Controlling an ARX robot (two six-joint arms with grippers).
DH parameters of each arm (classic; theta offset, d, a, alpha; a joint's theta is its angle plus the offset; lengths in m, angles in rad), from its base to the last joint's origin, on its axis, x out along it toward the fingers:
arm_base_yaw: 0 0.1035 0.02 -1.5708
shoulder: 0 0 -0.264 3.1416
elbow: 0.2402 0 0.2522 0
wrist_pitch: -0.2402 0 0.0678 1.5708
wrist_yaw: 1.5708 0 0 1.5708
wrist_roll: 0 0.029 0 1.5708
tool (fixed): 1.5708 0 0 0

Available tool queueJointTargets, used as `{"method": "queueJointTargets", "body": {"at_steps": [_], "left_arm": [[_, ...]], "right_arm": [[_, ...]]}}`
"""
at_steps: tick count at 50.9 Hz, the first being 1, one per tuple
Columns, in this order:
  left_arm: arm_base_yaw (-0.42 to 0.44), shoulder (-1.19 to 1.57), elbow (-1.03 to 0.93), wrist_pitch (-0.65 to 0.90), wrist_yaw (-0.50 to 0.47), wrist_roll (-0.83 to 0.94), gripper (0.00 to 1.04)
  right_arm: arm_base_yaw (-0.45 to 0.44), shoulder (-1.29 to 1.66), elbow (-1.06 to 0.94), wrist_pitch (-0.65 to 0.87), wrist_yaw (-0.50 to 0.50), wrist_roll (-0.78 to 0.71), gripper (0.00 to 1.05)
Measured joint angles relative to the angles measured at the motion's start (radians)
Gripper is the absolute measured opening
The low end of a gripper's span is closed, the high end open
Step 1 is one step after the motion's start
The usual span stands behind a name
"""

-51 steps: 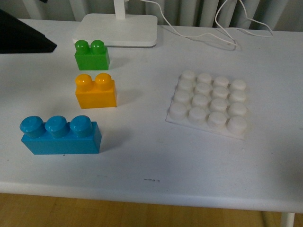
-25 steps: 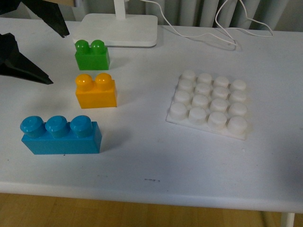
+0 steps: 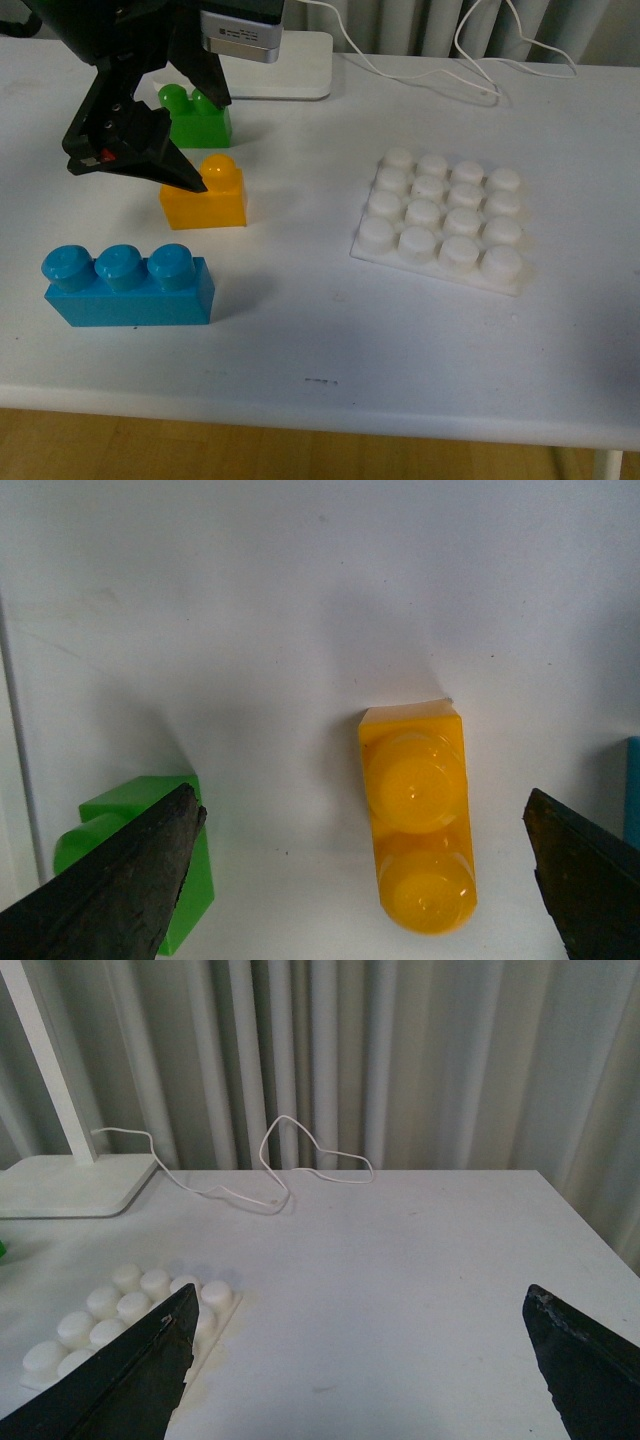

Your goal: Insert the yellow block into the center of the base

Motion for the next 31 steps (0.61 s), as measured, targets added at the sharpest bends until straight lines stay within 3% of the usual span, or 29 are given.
{"method": "queueJointTargets", "body": {"at_steps": [31], "left_arm": [[-0.023,0.089,0.000,0.016,-0.006,-0.035,0.98]], "right_arm": [[0.000,0.000,0.000,0.000,0.000,0.000,0.95]]}}
